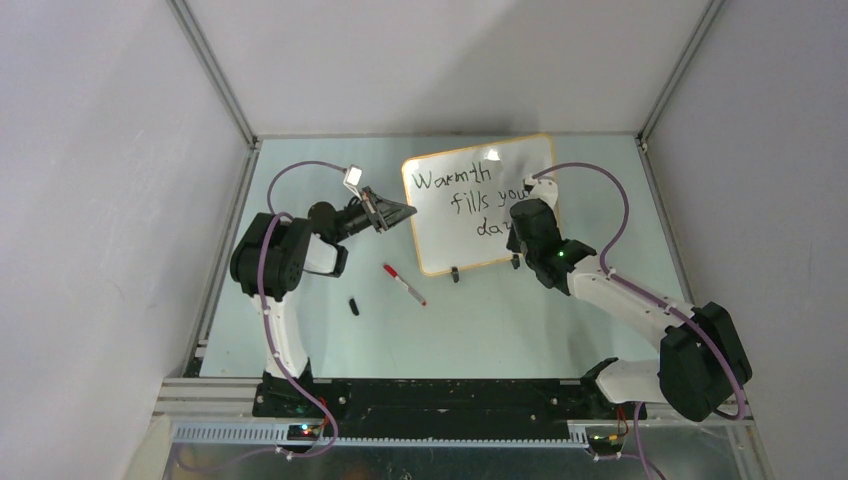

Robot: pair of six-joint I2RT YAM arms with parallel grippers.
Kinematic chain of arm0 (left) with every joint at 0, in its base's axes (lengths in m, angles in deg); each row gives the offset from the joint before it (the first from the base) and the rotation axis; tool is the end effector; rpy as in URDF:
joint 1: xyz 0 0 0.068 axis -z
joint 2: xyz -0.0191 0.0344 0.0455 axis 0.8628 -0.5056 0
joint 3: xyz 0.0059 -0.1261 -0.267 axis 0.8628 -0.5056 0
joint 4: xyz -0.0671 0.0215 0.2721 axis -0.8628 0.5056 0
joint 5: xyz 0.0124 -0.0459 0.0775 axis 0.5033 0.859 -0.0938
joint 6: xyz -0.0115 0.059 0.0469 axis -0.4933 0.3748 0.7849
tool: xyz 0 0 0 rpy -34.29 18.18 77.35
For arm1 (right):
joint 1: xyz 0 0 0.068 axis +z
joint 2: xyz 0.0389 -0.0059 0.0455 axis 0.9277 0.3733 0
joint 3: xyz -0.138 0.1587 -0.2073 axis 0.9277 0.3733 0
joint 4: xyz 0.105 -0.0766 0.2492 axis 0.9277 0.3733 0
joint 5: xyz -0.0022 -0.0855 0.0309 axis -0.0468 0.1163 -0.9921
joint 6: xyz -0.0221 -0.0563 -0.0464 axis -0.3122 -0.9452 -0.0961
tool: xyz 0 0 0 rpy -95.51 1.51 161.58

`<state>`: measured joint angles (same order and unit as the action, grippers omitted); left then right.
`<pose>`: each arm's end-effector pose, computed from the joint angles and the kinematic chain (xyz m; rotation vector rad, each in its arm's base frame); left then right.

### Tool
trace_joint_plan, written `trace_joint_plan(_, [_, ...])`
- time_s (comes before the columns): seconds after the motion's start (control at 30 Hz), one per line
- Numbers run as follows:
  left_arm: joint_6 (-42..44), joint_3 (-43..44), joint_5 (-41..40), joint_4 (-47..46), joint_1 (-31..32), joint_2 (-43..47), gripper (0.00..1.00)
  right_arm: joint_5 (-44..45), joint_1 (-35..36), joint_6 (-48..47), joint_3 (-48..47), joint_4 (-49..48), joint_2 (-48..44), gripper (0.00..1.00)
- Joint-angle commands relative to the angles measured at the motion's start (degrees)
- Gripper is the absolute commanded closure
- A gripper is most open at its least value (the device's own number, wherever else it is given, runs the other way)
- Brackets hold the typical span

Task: Write a sentence on the whiteboard

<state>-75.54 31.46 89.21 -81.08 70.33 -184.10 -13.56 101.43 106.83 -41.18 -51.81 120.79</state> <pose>0.3787 -0.1229 0.1635 0.2660 1.5965 -1.4946 0.2803 0.1500 0.2512 0.0658 2.1103 0.0813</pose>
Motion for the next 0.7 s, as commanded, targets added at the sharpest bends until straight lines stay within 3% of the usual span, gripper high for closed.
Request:
trace_joint_plan(0.0, [0.7, -0.1, 0.6, -2.4, 0.5, 2.4, 1.0, 0.0, -0.3, -0.9, -2.8, -1.8, 0.3, 1.0])
trace_joint_plan(0.67, [0.8, -0.1, 0.6, -2.4, 0.5, 2.6, 1.0, 2.0, 0.3, 0.9, -2.6, 1.8, 3.0, 1.0])
